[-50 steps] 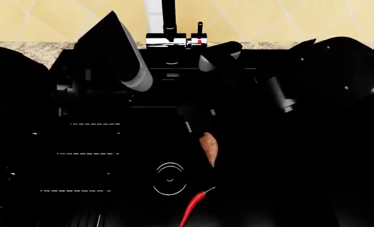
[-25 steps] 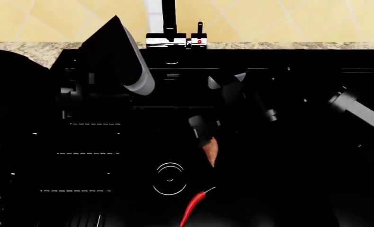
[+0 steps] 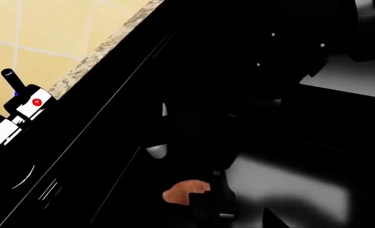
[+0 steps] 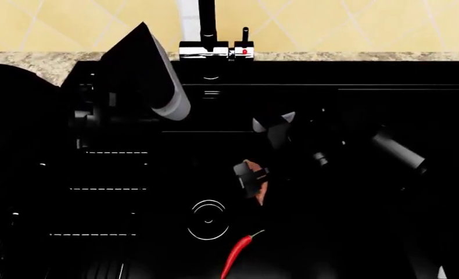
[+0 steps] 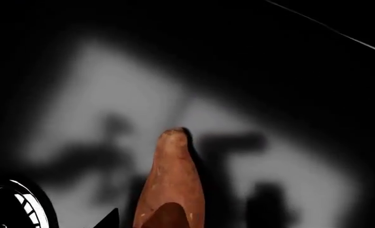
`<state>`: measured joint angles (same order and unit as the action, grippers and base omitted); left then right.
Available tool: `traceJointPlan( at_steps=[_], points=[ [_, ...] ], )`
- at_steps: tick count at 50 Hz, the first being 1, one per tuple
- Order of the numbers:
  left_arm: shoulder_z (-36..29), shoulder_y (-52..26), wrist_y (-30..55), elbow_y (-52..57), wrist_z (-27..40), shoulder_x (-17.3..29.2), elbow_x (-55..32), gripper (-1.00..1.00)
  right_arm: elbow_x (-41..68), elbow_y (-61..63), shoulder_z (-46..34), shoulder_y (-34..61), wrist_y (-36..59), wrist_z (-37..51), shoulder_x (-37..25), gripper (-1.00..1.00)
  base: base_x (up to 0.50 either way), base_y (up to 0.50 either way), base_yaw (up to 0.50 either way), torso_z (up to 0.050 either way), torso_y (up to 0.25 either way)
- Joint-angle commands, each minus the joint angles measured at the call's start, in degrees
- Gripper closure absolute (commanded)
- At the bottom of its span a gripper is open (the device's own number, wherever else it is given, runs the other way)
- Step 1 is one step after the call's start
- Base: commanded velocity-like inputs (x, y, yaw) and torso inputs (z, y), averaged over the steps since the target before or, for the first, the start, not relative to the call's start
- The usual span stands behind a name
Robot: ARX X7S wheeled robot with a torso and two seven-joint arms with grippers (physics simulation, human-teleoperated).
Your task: Pick up the fruits and vegetables and place them in the sink. Turn on the sink faucet to wash them. Then turn the sink off and put them in the tray.
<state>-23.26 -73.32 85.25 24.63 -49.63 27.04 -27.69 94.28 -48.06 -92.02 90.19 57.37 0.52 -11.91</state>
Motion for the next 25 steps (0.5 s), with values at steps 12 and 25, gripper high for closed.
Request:
traceJointPlan(
  at_steps=[12,25],
  points=[
    [0.65,0.5,0.45,0.99,1.04,0.41,-1.92,-1.0,-4.39,-6.35,-3.8,-7.47,-1.2,-4.96,5.27,-1.0,0.0,0.0,0.0,-0.005,-0.012],
    [1.05,0.51,0.99,1.8,1.83,0.83,-3.17,-1.0,-2.57,-2.48,-1.98,-5.5,-0.32,-0.84,2.53,1.0,0.0,0.0,0.0,-0.006,-0.013]
  ],
)
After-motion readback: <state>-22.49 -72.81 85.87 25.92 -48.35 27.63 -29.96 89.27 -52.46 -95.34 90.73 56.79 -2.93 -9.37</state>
